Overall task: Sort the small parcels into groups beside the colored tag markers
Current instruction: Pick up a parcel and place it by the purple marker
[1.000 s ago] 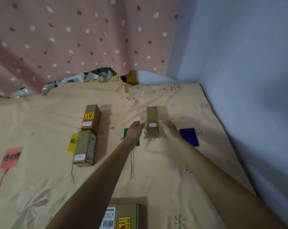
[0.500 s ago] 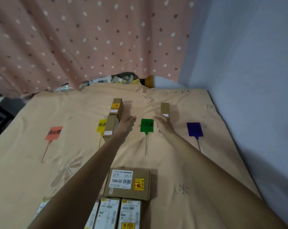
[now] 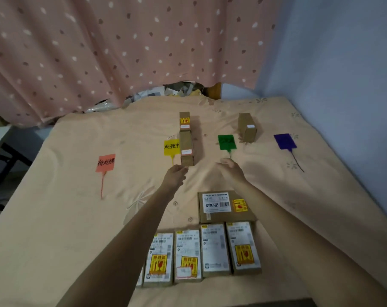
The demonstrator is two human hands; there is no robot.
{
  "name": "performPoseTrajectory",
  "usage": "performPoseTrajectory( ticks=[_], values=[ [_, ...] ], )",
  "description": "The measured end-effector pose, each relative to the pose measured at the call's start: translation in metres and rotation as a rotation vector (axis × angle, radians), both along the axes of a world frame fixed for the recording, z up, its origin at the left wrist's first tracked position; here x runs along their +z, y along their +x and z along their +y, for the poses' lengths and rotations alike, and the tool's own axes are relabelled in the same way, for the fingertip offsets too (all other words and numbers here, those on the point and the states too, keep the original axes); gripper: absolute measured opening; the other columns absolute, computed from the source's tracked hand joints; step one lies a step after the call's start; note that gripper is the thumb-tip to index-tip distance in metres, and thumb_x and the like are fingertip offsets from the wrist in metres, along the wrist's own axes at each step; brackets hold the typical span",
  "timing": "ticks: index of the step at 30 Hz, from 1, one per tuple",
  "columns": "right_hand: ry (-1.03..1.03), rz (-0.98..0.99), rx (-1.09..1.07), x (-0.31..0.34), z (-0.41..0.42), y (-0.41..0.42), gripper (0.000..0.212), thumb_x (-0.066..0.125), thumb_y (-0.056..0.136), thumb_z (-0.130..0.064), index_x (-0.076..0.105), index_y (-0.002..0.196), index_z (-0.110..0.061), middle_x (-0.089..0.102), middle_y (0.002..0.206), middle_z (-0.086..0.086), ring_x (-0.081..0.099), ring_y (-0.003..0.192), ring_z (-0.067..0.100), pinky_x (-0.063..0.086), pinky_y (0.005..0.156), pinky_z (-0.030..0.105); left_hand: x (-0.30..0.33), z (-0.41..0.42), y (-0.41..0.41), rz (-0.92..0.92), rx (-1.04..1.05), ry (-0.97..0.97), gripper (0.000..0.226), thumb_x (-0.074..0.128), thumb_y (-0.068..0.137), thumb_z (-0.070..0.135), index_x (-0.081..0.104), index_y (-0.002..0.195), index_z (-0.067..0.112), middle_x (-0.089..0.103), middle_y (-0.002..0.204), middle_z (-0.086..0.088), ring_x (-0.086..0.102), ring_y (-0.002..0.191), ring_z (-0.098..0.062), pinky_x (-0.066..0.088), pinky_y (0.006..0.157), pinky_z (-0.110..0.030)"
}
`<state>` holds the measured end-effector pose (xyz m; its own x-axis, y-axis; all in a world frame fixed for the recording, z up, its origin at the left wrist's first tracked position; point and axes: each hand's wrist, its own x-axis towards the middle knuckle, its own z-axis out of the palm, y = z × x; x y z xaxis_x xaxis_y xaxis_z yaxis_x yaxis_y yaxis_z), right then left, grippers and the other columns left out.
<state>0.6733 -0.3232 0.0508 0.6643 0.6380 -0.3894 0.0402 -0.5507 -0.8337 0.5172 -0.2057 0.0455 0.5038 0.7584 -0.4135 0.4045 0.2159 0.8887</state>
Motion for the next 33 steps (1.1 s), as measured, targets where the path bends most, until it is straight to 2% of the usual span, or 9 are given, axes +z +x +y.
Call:
performPoseTrajectory(
  ticks=[5, 9, 13, 15, 19, 24, 28, 31, 33],
  values=[
    [-0.17, -0.049, 0.029, -0.025, -0.029, -0.023, 0.057, 0.057, 0.089, -0.043, 0.045, 0.14, -0.021, 0.053, 0.14, 0.002, 0.051, 0.125, 0.023, 0.039, 0.094, 0.03, -0.034, -0.021, -0.024, 0.084, -0.068, -0.094, 0.019, 0.053, 0.095, 0.024, 0.055, 0.103, 0.007, 0.055, 0.098, -0.01, 0.051, 0.089, -0.024, 0.041, 0.072, -0.031],
    [-0.309, -0.071, -0.033, -0.045, -0.056, -0.014, 0.063, 0.057, 0.085, -0.041, 0.045, 0.141, -0.015, 0.053, 0.14, 0.007, 0.051, 0.127, 0.026, 0.039, 0.088, 0.028, -0.064, -0.04, -0.031, 0.153, -0.084, -0.152, 0.019, 0.053, 0.096, 0.025, 0.053, 0.101, 0.007, 0.055, 0.094, -0.008, 0.052, 0.089, -0.025, 0.045, 0.08, -0.036],
    [-0.388, -0.104, -0.057, -0.061, -0.078, 0.004, 0.054, 0.054, 0.078, -0.038, 0.055, 0.126, -0.014, 0.067, 0.109, 0.004, 0.063, 0.095, 0.022, 0.045, 0.067, 0.027, -0.089, -0.052, -0.031, 0.224, -0.09, -0.189, 0.018, 0.054, 0.094, 0.025, 0.053, 0.101, 0.008, 0.057, 0.099, -0.011, 0.054, 0.093, -0.026, 0.048, 0.091, -0.041],
    [-0.411, -0.104, -0.073, -0.069, -0.084, 0.007, 0.046, 0.055, 0.081, -0.03, 0.054, 0.123, -0.01, 0.064, 0.097, 0.002, 0.061, 0.083, 0.019, 0.04, 0.057, 0.026, -0.099, -0.054, -0.03, 0.249, -0.103, -0.199, 0.02, 0.054, 0.093, 0.025, 0.054, 0.101, 0.006, 0.06, 0.106, -0.019, 0.055, 0.094, -0.028, 0.047, 0.091, -0.041],
    [-0.47, -0.04, -0.091, -0.083, -0.089, 0.007, 0.054, 0.056, 0.086, -0.028, 0.04, 0.134, -0.007, 0.061, 0.116, 0.01, 0.061, 0.102, 0.028, 0.046, 0.076, 0.033, -0.11, -0.057, -0.019, 0.321, -0.105, -0.231, 0.043, 0.049, 0.093, 0.023, 0.051, 0.127, -0.003, 0.056, 0.131, -0.024, 0.053, 0.122, -0.038, 0.045, 0.098, -0.042],
    [-0.445, -0.046, -0.101, -0.098, -0.091, 0.005, 0.034, 0.053, 0.088, -0.026, 0.049, 0.118, -0.01, 0.066, 0.102, 0.005, 0.065, 0.089, 0.023, 0.054, 0.077, 0.037, -0.111, -0.065, -0.004, 0.301, -0.131, -0.289, 0.032, 0.044, 0.096, 0.015, 0.054, 0.121, -0.002, 0.062, 0.114, -0.015, 0.057, 0.097, -0.027, 0.047, 0.072, -0.03],
    [-0.373, -0.067, -0.121, -0.092, -0.09, 0.005, 0.014, 0.053, 0.087, -0.023, 0.059, 0.098, -0.017, 0.069, 0.093, 0.003, 0.064, 0.082, 0.018, 0.051, 0.074, 0.033, -0.112, -0.062, -0.004, 0.257, -0.075, -0.326, 0.032, 0.047, 0.092, 0.011, 0.051, 0.123, 0.004, 0.062, 0.11, -0.012, 0.057, 0.092, -0.023, 0.047, 0.069, -0.03],
    [-0.284, -0.091, -0.154, -0.079, -0.081, 0.008, 0.025, 0.06, 0.084, -0.024, 0.057, 0.108, -0.02, 0.066, 0.097, -0.001, 0.06, 0.086, 0.016, 0.043, 0.067, 0.028, -0.105, -0.054, -0.004, 0.136, 0.019, -0.301, 0.022, 0.048, 0.093, 0.008, 0.045, 0.114, 0.01, 0.059, 0.096, -0.01, 0.056, 0.081, -0.02, 0.045, 0.063, -0.028],
    [-0.196, -0.095, -0.234, -0.069, -0.076, 0.008, 0.032, 0.066, 0.082, -0.022, 0.057, 0.112, -0.016, 0.064, 0.1, -0.001, 0.058, 0.087, 0.016, 0.039, 0.061, 0.024, -0.097, -0.047, -0.007, 0.077, 0.048, -0.245, 0.016, 0.055, 0.092, 0.01, 0.041, 0.101, 0.014, 0.057, 0.101, -0.013, 0.057, 0.085, -0.022, 0.05, 0.073, -0.04]
  ],
)
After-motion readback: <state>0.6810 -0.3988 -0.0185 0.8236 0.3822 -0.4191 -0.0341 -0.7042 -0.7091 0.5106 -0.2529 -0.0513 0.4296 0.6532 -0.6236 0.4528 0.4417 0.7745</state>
